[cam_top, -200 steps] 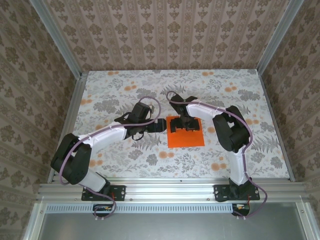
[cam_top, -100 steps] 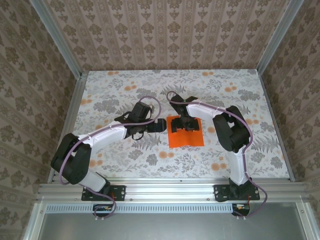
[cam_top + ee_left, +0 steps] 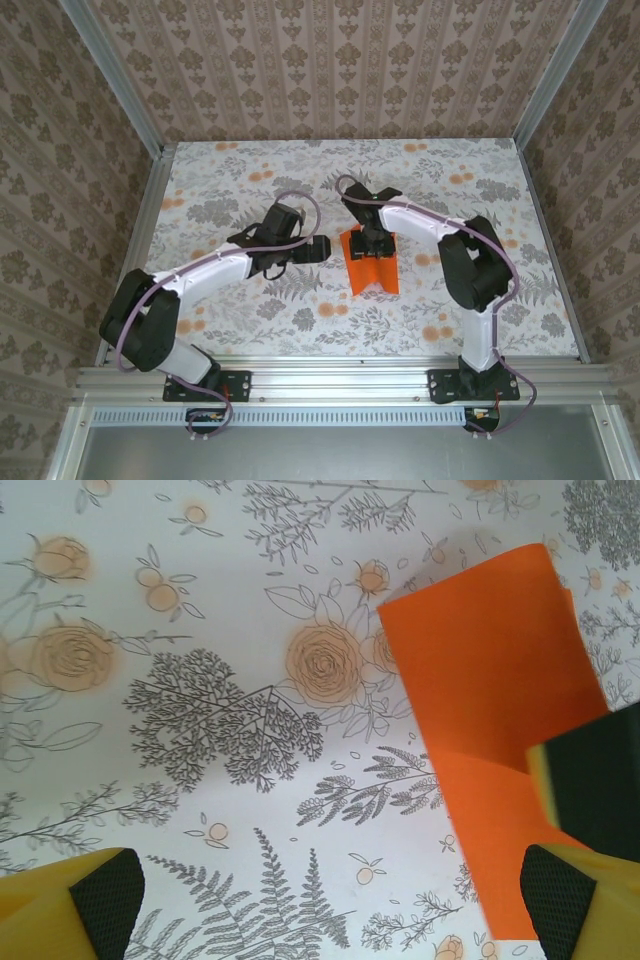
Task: Fold a paper plane with a square sheet of paper (pick it up from the middle)
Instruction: Fold the square sheet of paper in half at the center of the table.
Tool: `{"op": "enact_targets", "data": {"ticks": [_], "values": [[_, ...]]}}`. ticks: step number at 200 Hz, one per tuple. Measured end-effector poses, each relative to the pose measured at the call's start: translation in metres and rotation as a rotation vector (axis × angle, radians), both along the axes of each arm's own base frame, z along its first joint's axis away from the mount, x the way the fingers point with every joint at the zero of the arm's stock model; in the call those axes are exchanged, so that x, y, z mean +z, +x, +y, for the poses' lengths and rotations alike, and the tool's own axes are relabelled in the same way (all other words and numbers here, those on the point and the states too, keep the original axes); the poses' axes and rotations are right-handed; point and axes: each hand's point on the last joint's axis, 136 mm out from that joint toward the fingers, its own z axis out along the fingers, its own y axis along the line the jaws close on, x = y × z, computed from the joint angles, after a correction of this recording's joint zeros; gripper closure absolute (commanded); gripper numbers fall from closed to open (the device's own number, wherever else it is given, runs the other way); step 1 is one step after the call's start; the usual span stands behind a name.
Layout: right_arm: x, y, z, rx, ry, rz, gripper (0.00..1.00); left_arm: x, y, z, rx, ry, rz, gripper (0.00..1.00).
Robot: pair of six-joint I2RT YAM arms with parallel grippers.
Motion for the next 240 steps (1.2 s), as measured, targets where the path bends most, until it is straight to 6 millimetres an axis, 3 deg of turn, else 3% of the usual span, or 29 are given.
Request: {"op": "enact_targets", "data": {"ticks": [47,76,91,111,154,169,203,240], "values": [[0.053,-0.005,0.030,0.011,0.266,-0.081,0.45,0.013,0.000,0.010,0.040,-0.009,-0.041,0.00],[0.066,-0.008,0.045,-0.017,0.473,-0.100,0.45,0.018,0.001,0.011,0.045,-0.018,-0.052,0.00],[0.058,-0.007,0.042,-0.056,0.540,-0.087,0.44,0.019,0.000,0.009,0.035,-0.028,-0.047,0.00],[0.032,-0.012,0.028,-0.124,0.573,-0.041,0.44,0.020,-0.005,0.003,0.004,-0.055,-0.028,0.00],[-0.013,-0.034,-0.005,-0.225,0.565,0.044,0.31,0.026,-0.005,-0.023,-0.072,-0.095,-0.004,0.01],[-0.018,-0.039,-0.012,-0.236,0.562,0.054,0.26,0.029,-0.006,-0.034,-0.098,-0.103,-0.001,0.01],[-0.015,-0.039,-0.024,-0.227,0.561,0.035,0.26,0.026,-0.010,-0.052,-0.146,-0.106,0.015,0.09],[-0.017,-0.043,-0.037,-0.209,0.495,0.036,0.33,0.016,-0.016,-0.063,-0.173,-0.096,0.043,0.12]]}}
